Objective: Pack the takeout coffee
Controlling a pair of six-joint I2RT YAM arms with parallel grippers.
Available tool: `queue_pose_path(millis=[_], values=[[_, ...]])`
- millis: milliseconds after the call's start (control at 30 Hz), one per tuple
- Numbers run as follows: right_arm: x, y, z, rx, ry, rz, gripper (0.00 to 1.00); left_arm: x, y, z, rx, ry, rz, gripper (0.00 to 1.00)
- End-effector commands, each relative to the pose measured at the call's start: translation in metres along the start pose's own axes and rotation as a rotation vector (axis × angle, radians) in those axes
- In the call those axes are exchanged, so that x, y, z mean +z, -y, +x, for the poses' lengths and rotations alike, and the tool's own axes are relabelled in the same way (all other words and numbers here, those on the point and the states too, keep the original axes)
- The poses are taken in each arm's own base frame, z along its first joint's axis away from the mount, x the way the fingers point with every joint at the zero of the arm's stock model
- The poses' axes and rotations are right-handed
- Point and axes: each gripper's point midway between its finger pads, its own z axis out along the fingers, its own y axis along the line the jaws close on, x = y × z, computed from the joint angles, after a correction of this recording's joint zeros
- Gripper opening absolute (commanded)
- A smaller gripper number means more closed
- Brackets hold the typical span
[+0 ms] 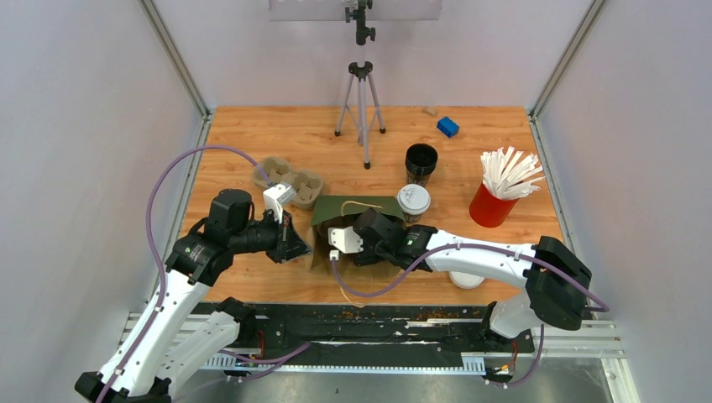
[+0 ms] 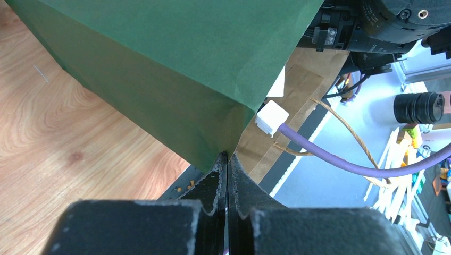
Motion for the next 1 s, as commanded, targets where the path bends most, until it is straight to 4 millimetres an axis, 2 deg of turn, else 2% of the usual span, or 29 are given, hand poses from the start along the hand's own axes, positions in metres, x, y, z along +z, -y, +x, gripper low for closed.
queue_pose_path(millis=[0,267,400,667,967], values=[[0.007,-0.022,0.022,0.025,-0.06,-0.066,0.71,-0.002,0.011,-0.012,0.025,0.038,0.043,0.0],[0.008,-0.028,0.031,0.03,-0.084,-0.073,0.71,-0.002,0.011,-0.013,0.031,0.04,0.042,0.0],[0.004,-0.024,0.031,0.037,-0.089,-0.068,0.71,-0.003,0.011,-0.015,0.035,0.044,0.04,0.0],[-0.006,-0.005,0.018,0.044,-0.055,-0.042,0.8,-0.002,0.011,-0.015,0.036,0.044,0.04,0.0],[-0.011,0.002,0.002,0.043,-0.005,-0.062,0.87,-0.002,0.01,-0.015,0.04,0.044,0.04,0.0]])
